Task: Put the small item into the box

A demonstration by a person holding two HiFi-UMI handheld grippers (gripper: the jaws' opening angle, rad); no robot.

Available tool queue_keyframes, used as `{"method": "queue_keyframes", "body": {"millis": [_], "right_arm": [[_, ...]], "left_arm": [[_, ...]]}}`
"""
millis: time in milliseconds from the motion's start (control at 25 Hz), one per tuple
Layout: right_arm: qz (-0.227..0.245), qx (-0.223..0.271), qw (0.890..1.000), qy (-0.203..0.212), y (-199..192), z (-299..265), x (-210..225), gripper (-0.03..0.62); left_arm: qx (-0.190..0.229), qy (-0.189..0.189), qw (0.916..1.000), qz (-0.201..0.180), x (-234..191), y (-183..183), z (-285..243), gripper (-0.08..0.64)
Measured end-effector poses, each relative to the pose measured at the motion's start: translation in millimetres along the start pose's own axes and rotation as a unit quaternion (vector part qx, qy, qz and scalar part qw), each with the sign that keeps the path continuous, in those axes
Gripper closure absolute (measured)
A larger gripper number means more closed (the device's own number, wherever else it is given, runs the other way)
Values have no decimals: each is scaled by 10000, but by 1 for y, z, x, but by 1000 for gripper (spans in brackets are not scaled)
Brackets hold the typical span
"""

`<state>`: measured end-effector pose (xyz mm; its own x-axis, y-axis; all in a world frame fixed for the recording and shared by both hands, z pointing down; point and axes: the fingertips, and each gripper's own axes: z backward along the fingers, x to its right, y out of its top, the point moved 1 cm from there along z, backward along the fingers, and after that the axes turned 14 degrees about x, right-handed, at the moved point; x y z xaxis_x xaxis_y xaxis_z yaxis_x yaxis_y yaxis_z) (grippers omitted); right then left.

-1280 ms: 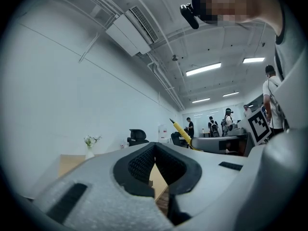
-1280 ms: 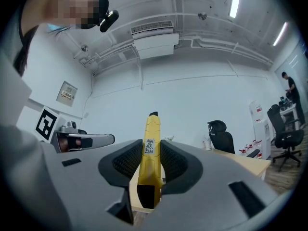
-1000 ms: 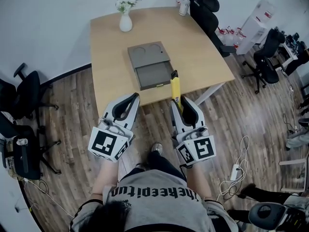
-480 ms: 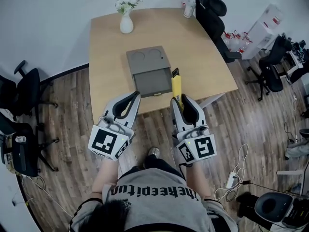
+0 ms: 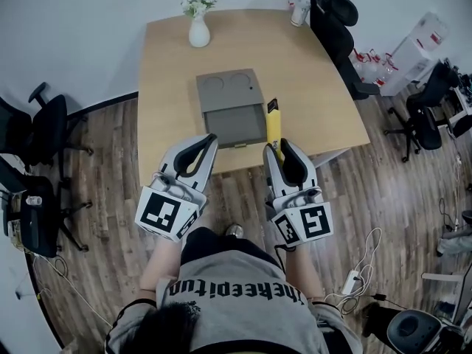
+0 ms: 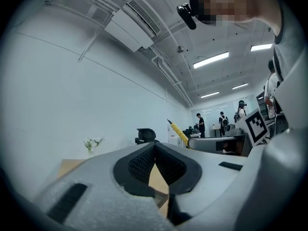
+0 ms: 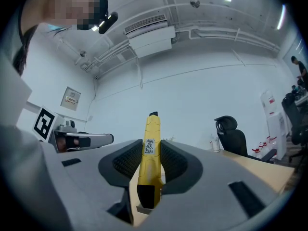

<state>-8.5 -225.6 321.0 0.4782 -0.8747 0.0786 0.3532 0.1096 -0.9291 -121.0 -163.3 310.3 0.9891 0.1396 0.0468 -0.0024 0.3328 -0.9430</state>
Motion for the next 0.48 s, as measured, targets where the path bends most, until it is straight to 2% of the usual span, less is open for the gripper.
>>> {"method": "queue_keyframes", "body": {"millis": [320,480], "right_arm": [[-82,15,9999,-65,-4,-6,12,472],[-50,-29,9998,-188,-10,-14,15,472]], "left_arm": [[-58,-30,10000,-35,-3,-5,-10,545],[-99,-163,9998,42,-11,-11,-19,545]]}}
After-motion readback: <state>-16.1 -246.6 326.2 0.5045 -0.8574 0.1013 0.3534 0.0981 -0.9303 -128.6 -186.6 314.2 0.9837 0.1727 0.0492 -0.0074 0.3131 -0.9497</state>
